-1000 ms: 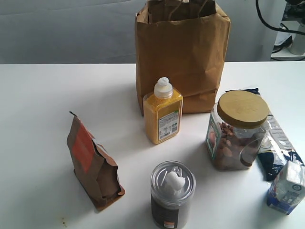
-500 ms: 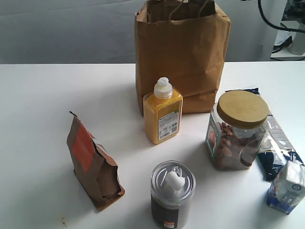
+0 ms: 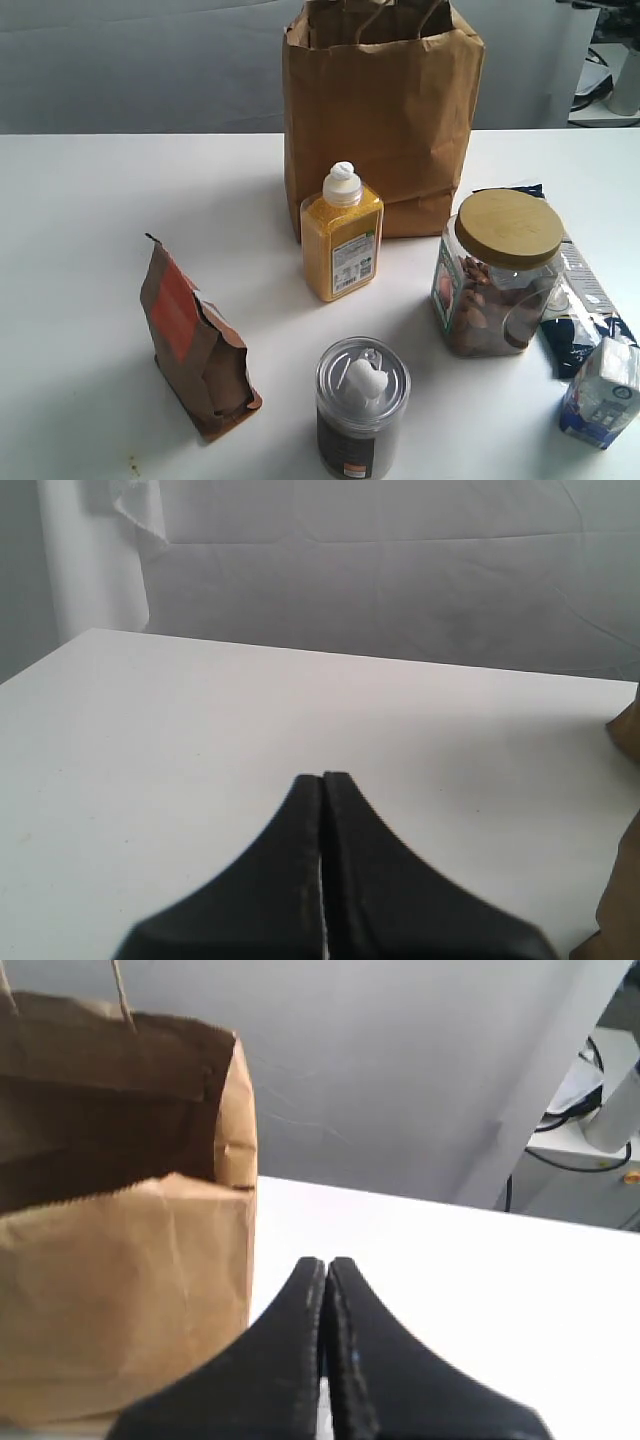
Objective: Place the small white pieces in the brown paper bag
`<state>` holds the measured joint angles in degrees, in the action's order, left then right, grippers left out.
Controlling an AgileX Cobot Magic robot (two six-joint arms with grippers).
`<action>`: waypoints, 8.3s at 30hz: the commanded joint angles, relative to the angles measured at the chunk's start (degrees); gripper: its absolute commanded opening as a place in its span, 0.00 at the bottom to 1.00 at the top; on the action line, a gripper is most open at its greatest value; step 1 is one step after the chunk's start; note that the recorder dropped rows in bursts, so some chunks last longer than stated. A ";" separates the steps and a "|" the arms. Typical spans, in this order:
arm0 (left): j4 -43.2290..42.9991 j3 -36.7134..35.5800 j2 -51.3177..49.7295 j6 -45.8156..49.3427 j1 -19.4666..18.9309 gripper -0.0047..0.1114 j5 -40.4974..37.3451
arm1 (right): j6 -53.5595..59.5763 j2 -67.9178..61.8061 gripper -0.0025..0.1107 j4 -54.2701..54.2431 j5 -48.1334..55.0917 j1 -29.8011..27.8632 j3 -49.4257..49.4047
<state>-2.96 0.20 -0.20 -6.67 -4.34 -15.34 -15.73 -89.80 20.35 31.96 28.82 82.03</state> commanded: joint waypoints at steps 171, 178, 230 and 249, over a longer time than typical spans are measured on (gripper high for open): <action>0.45 -0.20 0.20 -0.21 0.45 0.04 0.33 | 1.80 21.75 0.41 -19.85 -8.45 35.41 -31.04; 0.45 -0.20 0.20 -0.21 0.45 0.04 0.33 | -1.47 23.56 0.48 -21.10 -2.72 37.86 -34.62; 0.45 -0.20 0.20 -0.21 0.45 0.04 0.33 | -1.20 21.66 0.02 -17.32 -22.32 36.40 -39.23; 0.45 -0.20 0.20 -0.21 0.45 0.04 0.33 | 3.75 18.74 0.02 -9.22 -31.96 13.74 -21.21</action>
<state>-2.96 0.20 -0.20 -6.56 -4.34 -15.34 -12.54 -68.74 8.99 0.73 44.94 58.49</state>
